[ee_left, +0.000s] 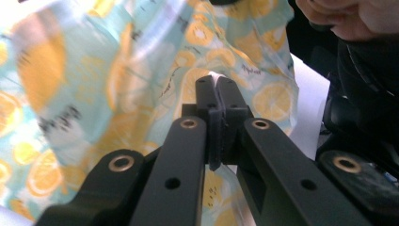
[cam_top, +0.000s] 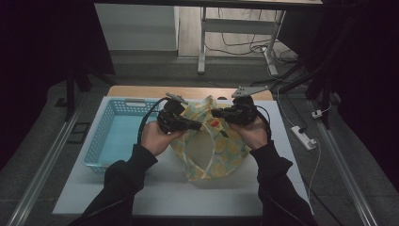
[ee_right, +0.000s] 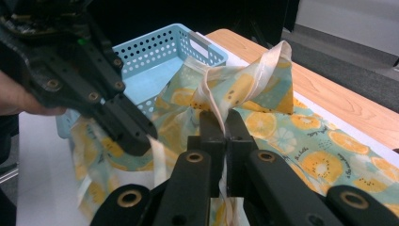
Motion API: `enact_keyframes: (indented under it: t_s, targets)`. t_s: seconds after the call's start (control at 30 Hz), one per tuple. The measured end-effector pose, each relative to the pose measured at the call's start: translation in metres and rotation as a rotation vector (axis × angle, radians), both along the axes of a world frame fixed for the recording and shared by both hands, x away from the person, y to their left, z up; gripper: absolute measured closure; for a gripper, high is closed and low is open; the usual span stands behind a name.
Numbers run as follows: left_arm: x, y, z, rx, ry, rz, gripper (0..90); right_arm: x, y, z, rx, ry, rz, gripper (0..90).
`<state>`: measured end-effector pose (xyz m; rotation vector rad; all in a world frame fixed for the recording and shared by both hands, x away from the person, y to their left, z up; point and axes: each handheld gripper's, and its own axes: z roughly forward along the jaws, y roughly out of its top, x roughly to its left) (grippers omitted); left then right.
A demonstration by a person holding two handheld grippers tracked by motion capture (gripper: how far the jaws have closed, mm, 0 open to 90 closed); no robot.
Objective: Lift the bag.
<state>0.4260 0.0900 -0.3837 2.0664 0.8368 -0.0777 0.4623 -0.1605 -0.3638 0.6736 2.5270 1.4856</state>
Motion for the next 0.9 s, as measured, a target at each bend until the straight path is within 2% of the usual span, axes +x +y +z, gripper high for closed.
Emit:
enact_keyframes:
  t_s: [0.2,0.43,0.63,0.77,0.9]
  targets:
    - [0.008,0.005,0.012,-0.038,-0.002,-0.002,89.6,0.000,0.001,0.010,0.003,-0.008,0.010,89.9]
    - [0.011,0.011,0.027,-0.081,-0.014,0.007,89.5,-0.003,0.001,0.024,0.014,-0.026,0.016,89.9]
    - [0.014,0.017,0.048,-0.097,-0.040,0.010,89.5,-0.005,0.004,0.038,0.019,-0.049,0.027,89.9]
    - [0.013,0.019,0.066,-0.101,-0.077,0.013,89.6,-0.007,0.008,0.049,0.025,-0.071,0.030,89.9]
    - [0.012,0.022,0.078,-0.114,-0.095,0.022,89.5,-0.007,0.009,0.058,0.039,-0.078,0.034,90.0]
